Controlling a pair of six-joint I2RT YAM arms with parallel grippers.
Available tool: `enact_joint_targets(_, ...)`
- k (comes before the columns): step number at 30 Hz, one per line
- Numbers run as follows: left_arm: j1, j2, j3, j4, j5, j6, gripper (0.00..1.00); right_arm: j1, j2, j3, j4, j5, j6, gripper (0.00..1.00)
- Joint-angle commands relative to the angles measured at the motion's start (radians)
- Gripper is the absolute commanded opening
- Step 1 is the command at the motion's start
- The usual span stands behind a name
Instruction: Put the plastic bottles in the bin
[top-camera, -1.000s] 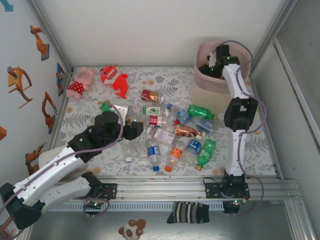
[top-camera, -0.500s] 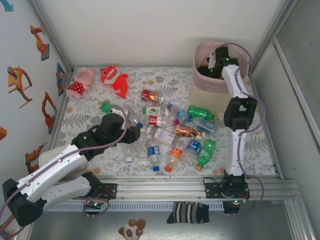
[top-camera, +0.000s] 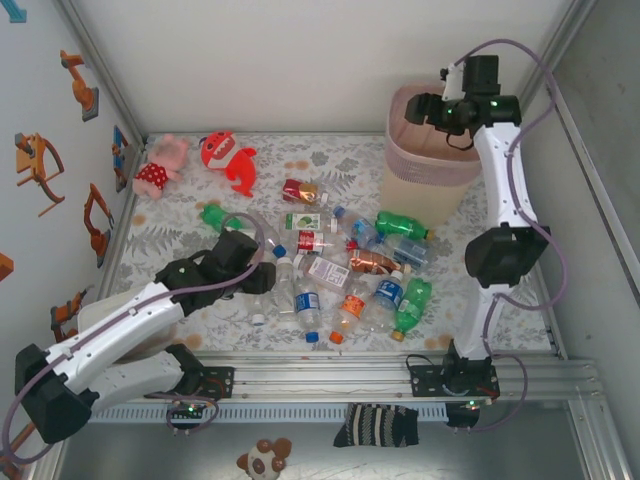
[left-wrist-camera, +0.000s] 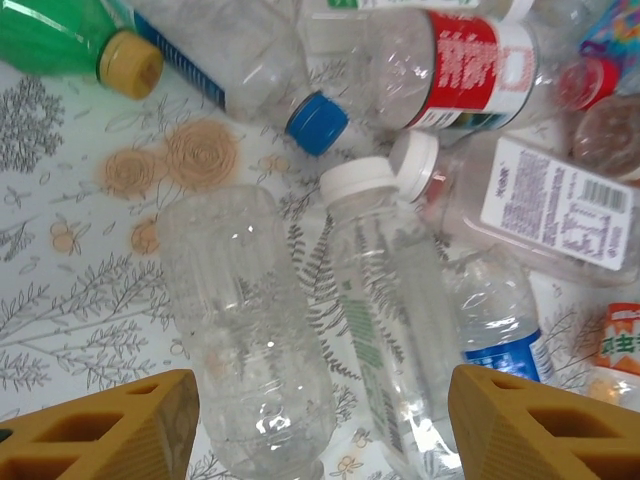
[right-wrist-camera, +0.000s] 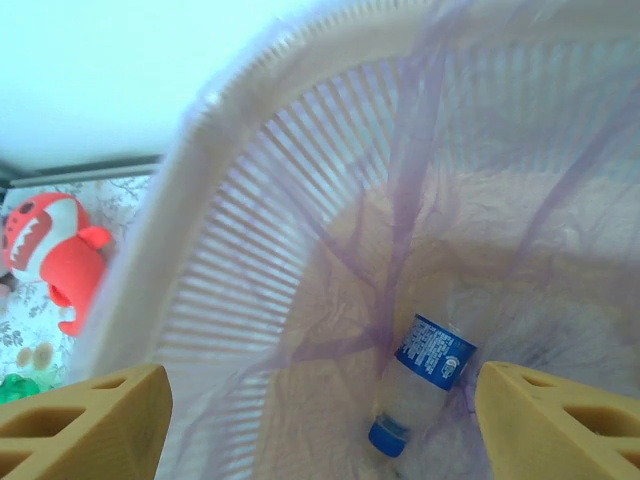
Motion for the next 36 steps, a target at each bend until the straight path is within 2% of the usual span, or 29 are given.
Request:
enact_joint_targets(1, -0.003, 0.021, -0.018, -0.059, 0.003, -0.048, 0.66, -0.004, -0.068, -0.041, -0.054, 0.032, 0.007, 0.78)
enact_joint_targets(8, -0.003, 0.064, -0.046, -0.098, 0.067, -0.119, 0.66, -0.002, -0.235, -0.13, -0.075, 0.062, 0.015, 0.78)
enact_joint_targets(15, -0.02, 0.092, -0.1, -0.103, 0.135, -0.197, 0.67, 0.0, -0.43, -0.341, -0.022, 0.064, 0.035, 0.78)
enact_joint_targets(21, -0.054, 0.151, -0.12, -0.112, 0.131, -0.242, 0.6, 0.0, -0.541, -0.469, 0.001, 0.066, 0.045, 0.78)
enact_joint_targets(33, -0.111, 0.281, -0.143, -0.068, 0.097, -0.28, 0.48, 0.0, -0.609, -0.565, -0.009, 0.089, 0.046, 0.78)
enact_joint_targets(36, -0.119, 0.288, -0.141, -0.066, 0.088, -0.287, 0.43, 0.001, -0.616, -0.568, -0.012, 0.101, 0.044, 0.78)
